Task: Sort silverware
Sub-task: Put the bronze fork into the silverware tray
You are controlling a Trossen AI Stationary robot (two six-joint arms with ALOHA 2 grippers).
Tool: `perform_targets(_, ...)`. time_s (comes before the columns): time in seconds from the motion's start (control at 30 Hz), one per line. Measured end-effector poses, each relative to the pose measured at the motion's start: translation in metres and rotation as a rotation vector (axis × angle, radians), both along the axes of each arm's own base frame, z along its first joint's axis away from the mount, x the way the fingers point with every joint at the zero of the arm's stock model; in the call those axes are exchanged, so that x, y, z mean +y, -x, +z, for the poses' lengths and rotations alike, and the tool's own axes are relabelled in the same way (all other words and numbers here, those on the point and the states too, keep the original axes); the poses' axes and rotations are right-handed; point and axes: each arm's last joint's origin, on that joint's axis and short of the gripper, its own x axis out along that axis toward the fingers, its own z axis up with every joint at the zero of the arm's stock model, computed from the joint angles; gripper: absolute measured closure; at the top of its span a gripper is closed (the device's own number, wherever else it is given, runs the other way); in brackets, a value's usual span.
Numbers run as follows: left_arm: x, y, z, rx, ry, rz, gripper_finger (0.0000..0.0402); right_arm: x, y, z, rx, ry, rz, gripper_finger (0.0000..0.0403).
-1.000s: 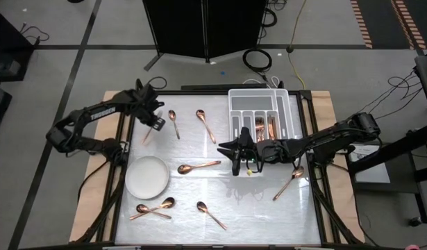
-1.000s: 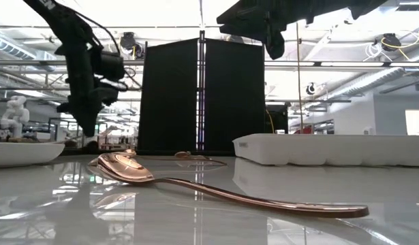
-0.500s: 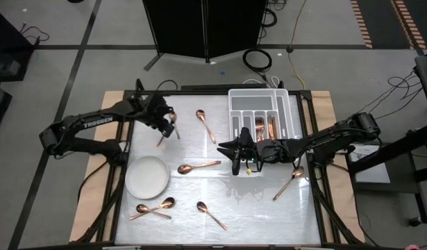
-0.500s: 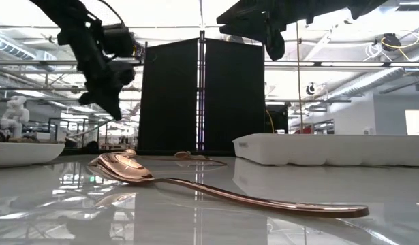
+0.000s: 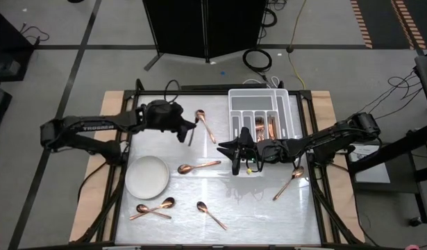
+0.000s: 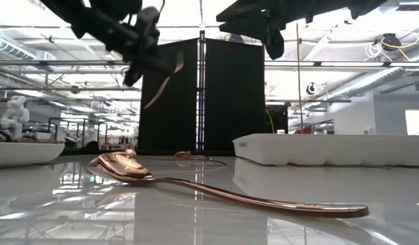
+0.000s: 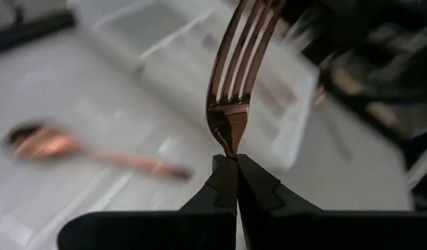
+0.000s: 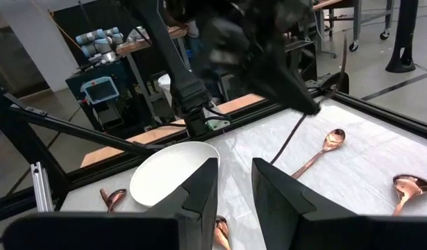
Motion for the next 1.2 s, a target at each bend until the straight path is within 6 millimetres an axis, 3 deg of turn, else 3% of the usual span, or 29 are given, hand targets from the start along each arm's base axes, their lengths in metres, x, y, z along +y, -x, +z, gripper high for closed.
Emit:
perform_targets(0.23,-0.021,-0.013,0.018,-0.193,-0.029,-0.025,0.0402,0.0,0.0,0.001,-0.013,-0.002,0.0,0.0323)
perform_targets(0.6,-0.048,-0.031,0.01,-0.221,-0.07,-0.036,0.0402,-0.001,-0.006,-0.003,-0.053,-0.005,-0.048,0.0323)
perform_targets(0.77,-0.051,-0.04,0.003,-0.224,-0.069,-0.05,0.0402,-0.001,-0.006,-0.003,-0.052,-0.004,-0.05,0.0323)
perform_targets(1.2,-0.051,-0.045,0.014,-0.367,-0.059,-0.028,0.0402,-0.004,-0.005,-0.009,-0.001,-0.005,-0.155,0.0323)
